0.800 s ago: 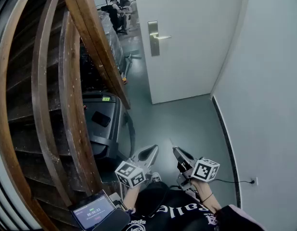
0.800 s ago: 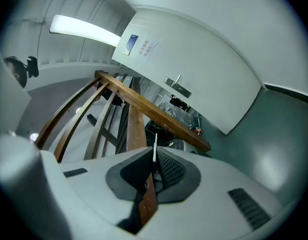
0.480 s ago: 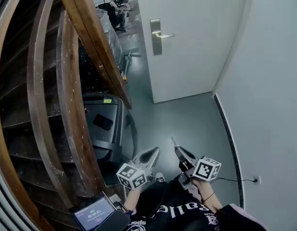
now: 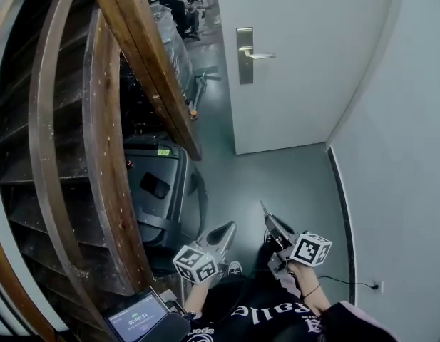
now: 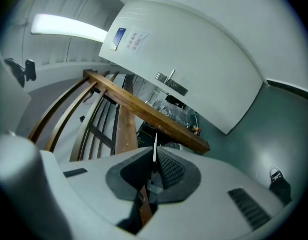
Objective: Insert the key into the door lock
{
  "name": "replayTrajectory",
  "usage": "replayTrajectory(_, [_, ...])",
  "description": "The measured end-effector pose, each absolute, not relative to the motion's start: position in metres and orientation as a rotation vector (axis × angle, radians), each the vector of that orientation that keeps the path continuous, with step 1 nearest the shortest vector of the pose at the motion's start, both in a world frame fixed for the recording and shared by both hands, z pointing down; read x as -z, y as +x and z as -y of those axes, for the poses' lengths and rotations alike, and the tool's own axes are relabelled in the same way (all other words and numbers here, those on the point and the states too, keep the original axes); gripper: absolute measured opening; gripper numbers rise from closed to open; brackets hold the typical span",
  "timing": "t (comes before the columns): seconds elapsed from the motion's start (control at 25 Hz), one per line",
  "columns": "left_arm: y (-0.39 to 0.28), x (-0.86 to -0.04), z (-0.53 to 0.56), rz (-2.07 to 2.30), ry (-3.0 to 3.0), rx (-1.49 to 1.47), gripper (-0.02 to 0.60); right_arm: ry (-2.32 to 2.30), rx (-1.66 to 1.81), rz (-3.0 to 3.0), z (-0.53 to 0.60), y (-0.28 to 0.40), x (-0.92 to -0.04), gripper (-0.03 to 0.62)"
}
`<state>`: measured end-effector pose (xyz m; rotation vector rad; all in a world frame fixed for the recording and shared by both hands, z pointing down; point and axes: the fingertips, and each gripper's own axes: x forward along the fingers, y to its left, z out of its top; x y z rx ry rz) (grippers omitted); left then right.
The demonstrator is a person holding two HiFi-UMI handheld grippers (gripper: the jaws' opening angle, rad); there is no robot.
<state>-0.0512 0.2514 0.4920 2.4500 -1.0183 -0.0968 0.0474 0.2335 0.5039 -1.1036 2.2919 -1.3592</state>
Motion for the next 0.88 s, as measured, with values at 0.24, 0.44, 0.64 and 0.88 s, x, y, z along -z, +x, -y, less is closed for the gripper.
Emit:
replayTrajectory(0.24, [-0.018,-0.479,-0.173,1.113,2.444,0.156,0.005,-1.027,1.342,-2.371,-0.154,0.081,-0.492,0.037])
replayTrajectory(0.44, [0.022,-0.467,-0.115,1.176,2.443,0.192,0.005,-0.96,1.317,-2.441,-0.096,0.115,-0.479,0.037])
replayTrajectory(0.64, [0.053,-0.466,-0.086,1.223,2.429,0.187,0.005,-0.903,1.329,-2.457,-0.052,0.143,-0.482,0.037])
replayTrajectory(0.88, [0.058,-0.477,-0.064,1.278,2.383,0.131,0.005,-0.869,1.375,-2.436,-0.015,0.154,-0.49,0.037])
